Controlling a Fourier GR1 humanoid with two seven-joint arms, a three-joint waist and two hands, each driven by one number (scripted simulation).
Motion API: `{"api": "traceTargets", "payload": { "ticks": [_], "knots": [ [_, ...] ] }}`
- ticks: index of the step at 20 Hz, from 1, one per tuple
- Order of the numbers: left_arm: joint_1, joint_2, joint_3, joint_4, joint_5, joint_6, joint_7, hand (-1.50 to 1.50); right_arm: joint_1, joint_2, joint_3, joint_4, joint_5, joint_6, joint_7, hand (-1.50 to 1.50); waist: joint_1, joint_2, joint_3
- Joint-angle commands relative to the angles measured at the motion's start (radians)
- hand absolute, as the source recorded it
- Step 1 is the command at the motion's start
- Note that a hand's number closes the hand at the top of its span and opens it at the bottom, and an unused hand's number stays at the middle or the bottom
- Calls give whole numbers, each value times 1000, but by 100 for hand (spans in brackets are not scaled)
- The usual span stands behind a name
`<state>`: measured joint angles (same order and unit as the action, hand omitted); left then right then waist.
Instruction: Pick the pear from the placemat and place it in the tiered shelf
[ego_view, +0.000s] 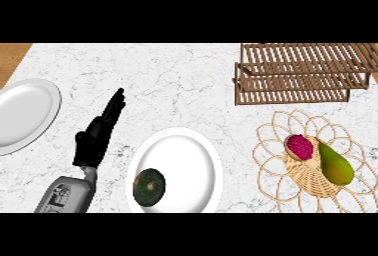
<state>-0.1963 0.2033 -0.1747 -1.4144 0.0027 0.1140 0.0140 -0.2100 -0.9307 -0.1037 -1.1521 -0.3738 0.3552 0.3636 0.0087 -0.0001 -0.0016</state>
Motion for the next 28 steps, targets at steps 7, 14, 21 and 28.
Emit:
{"api": "traceTargets", "payload": {
  "ticks": [7, 14, 21, 28],
  "knots": [
    [35, -11, 11, -26, -27, 1, 4, 0, -87, -83, 86, -117, 53, 194, 259, -150, -5, -1, 1],
    [-24, -1, 75, -4, -23, -45, 33, 0, -54, 46, 58, -333, 83, 108, 426, -150, -13, -1, 1],
    [33, -38, 65, -25, -56, -47, -3, 0, 49, 110, 22, -433, 202, 114, 427, -150, -14, -2, 1],
    [28, -76, 54, -52, -93, -41, 53, 0, -8, 227, 22, -438, 264, 99, 497, -150, -9, -1, 2]
  ]
}}
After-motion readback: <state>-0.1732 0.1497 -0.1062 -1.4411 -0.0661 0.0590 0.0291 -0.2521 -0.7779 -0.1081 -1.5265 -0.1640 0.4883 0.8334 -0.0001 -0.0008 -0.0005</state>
